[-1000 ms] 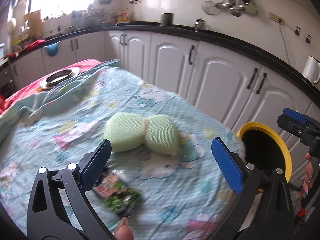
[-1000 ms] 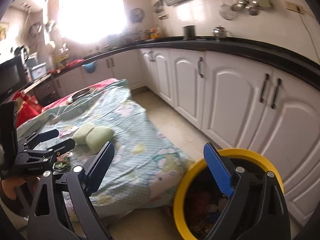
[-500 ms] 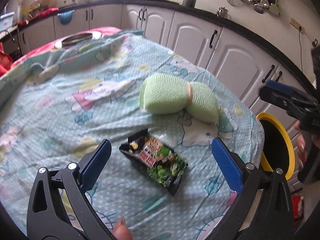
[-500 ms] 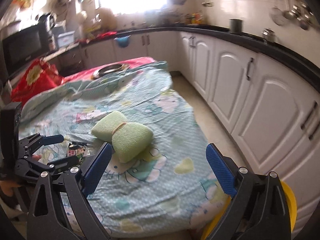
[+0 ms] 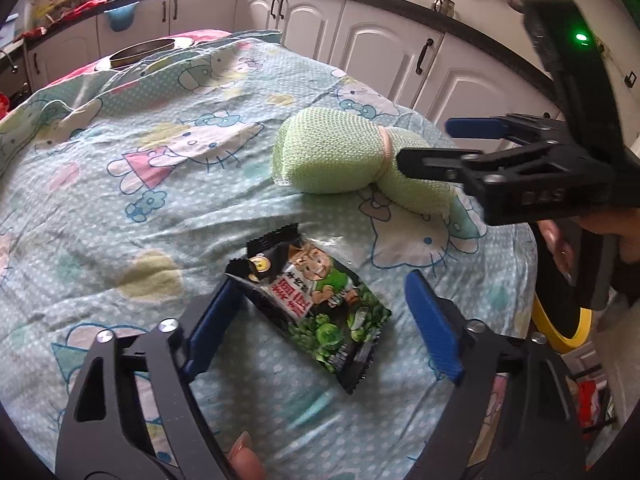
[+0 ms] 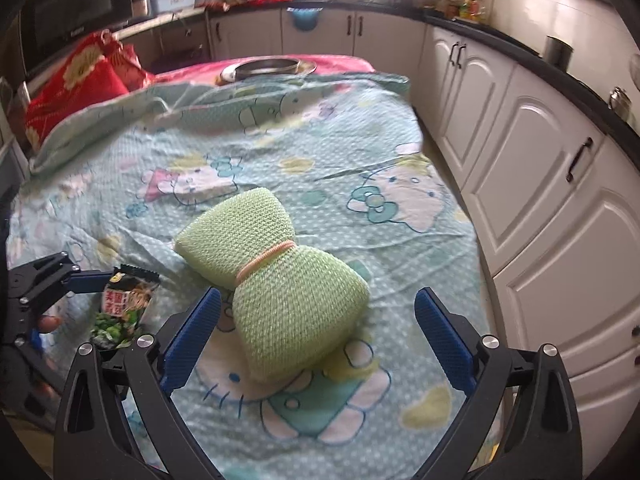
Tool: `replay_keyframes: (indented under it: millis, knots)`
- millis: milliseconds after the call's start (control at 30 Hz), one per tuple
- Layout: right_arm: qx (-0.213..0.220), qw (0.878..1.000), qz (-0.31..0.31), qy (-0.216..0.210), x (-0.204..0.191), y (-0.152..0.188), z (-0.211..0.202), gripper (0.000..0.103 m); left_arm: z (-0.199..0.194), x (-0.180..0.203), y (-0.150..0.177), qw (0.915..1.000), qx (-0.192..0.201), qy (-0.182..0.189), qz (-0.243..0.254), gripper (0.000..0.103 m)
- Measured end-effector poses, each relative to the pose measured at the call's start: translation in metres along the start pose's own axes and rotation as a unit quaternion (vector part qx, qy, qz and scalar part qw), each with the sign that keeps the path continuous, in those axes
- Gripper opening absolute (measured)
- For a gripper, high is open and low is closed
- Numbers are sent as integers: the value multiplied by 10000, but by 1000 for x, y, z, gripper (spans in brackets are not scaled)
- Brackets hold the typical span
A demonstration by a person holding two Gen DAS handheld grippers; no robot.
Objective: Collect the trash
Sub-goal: 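Grasp the green snack bag with the left gripper while the right gripper grasps the green sponge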
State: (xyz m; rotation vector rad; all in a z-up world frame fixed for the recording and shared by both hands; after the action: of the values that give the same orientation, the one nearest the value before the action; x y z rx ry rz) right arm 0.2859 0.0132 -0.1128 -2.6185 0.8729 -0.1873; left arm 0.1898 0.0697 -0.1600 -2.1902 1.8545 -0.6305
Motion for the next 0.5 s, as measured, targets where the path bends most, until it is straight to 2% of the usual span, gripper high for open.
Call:
replay_keyframes:
  millis: [167,333,500]
  knots:
    - [-335,9993,-165,-57,-5,-8,25,95,-1,-2,1,9999,3,-92,53,53]
    - [-674,9973,-290,37,-11,-3,49,92,-3,-5,1,9999,-2,-65,77,46]
    - [-323,9990,143,-257,-5,7,41,75,-4,-8,1,10000,-4,1,61,42]
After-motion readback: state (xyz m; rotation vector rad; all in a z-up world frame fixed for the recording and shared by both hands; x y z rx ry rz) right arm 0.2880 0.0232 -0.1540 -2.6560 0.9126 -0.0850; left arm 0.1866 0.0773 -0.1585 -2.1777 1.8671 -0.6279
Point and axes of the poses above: each gripper's, at about its wrist camera, not at the fingertips, and z roughly the way its jaws point, x to its right, y to its underside, the point moved 8 cm from there along z, roughly the way its jaws point, and after that the axes turned 14 degrees about -x, right-handed, at the moved point
